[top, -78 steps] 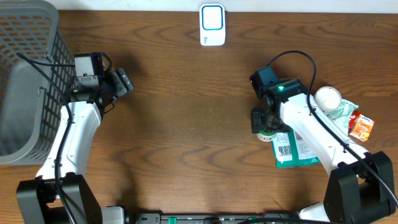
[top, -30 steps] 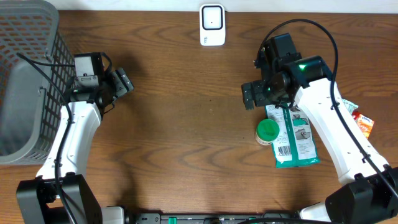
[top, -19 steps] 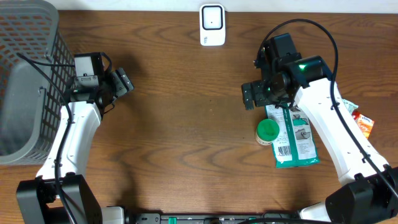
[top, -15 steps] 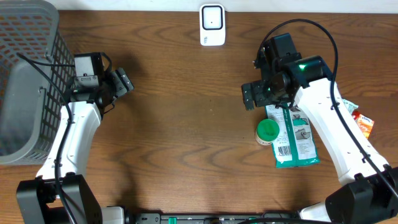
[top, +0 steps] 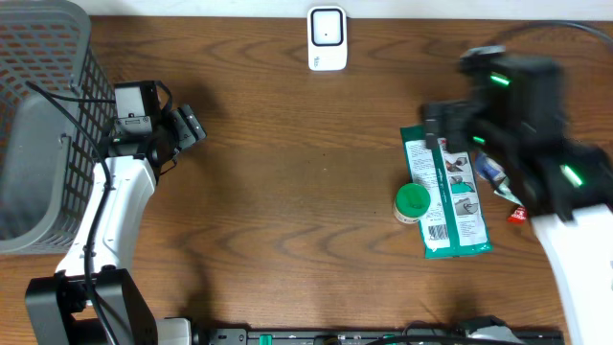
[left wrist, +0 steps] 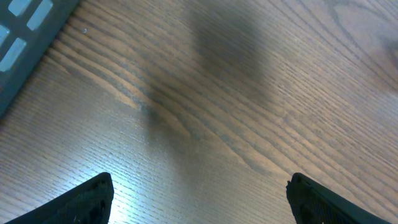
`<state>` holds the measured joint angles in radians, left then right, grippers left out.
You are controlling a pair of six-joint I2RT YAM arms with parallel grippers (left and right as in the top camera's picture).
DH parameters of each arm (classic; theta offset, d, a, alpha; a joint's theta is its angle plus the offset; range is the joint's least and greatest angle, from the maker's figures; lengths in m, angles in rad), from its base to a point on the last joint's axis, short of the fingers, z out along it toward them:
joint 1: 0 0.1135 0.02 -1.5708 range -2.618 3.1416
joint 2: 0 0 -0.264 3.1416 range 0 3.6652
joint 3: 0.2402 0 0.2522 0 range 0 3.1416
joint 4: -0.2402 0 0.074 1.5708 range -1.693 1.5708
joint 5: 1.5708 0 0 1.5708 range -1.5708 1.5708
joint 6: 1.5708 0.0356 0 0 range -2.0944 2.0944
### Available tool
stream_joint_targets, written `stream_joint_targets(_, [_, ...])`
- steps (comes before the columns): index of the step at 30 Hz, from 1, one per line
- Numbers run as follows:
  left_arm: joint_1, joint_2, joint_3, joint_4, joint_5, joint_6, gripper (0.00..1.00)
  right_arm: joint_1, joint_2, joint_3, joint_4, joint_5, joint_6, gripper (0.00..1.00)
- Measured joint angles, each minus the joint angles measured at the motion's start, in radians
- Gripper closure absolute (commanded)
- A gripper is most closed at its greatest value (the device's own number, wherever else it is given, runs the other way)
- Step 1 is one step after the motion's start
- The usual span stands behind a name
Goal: Scan the item barcode
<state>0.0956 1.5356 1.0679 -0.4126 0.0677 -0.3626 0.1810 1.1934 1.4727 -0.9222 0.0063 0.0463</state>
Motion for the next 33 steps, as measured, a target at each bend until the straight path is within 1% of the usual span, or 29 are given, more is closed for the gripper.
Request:
stream_joint_targets(5, [0.000,0.000,0.000,0.000,0.000,0.000,0.11,-0.069,-0.263,-0.130,0.095,0.006,-0.015,0.01])
stream_joint_targets(12, [0.000,0.000,0.000,0.000,0.000,0.000,0.11,-0.142,-0.613,-0.427,0.170,0.010,-0.023,0.01])
stream_joint_targets(16, [0.000,0.000,0.000,0.000,0.000,0.000,0.11,-0.156,-0.785,-0.596,0.267,0.009,-0.027,0.01])
stream_joint_targets(21, [0.000,0.000,0.000,0.000,0.000,0.000,0.11,-0.173,-0.961,-0.796,0.460,0.005,-0.029,0.01])
stream_joint_targets(25, [0.000,0.000,0.000,0.000,0.000,0.000,0.11,-0.185,-1.065,-0.937,0.683,-0.004,-0.029,0.01])
stream_joint_targets(30, [0.000,0.000,0.000,0.000,0.000,0.000,0.11,-0.204,-1.166,-1.069,0.906,-0.011,-0.030,0.01])
stream_joint_targets(33, [0.000,0.000,0.000,0.000,0.000,0.000,0.11,-0.210,-1.181,-1.125,0.999,-0.011,-0.030,0.01])
